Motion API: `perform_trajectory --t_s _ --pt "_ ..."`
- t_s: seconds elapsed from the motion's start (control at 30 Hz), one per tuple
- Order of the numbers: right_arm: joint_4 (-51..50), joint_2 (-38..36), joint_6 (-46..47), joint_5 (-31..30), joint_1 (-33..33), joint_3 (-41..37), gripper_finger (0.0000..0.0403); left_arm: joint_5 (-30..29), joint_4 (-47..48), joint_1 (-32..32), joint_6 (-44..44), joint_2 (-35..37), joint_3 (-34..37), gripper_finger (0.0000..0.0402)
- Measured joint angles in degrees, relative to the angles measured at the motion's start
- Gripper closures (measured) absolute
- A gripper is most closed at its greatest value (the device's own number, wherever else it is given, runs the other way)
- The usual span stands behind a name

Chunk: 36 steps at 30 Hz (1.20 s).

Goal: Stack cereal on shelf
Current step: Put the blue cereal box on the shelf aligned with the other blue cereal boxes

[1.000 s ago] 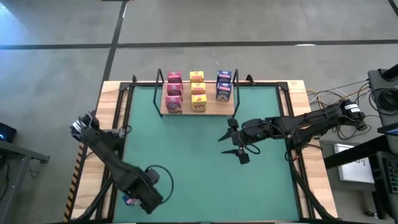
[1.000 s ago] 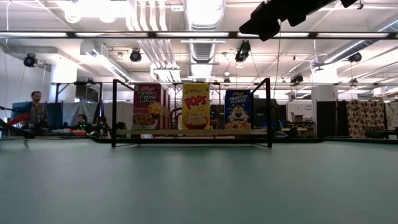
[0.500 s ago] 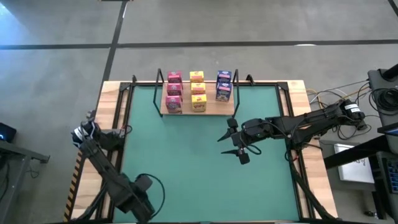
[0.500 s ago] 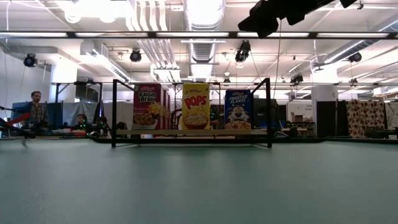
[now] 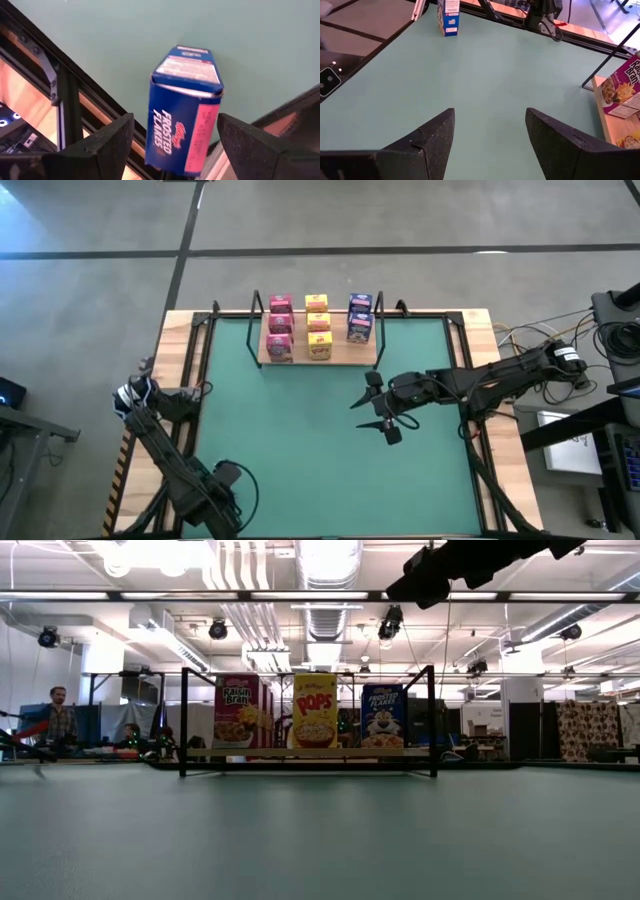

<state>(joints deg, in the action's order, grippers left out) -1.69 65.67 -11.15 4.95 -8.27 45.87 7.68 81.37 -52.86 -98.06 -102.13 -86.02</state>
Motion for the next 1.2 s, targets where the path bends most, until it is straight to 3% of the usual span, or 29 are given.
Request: perform_trajectory --t_s 0.37,0.83,1.0,1.2 --pt "0.7 0.0 0.1 0.0 0.0 -0.3 0.0170 -1.2 -6.3 0.0 0.6 0.0 4.5 0.0155" --pt "0.7 0.0 0.8 0.0 0.0 -0.3 0.0170 -1.3 -6.8 0.6 1.7 0.7 4.3 0.0267" --pt "0.6 0.0 0.6 0.0 -0.1 -1.1 0.0170 -7.8 -8.9 2.7 7.6 2.6 4.3 0.0273" --pt "0.7 0.0 0.6 0.0 -0.1 -1.3 0.0170 -12.9 -10.8 9.4 22.3 3.7 4.3 0.0273"
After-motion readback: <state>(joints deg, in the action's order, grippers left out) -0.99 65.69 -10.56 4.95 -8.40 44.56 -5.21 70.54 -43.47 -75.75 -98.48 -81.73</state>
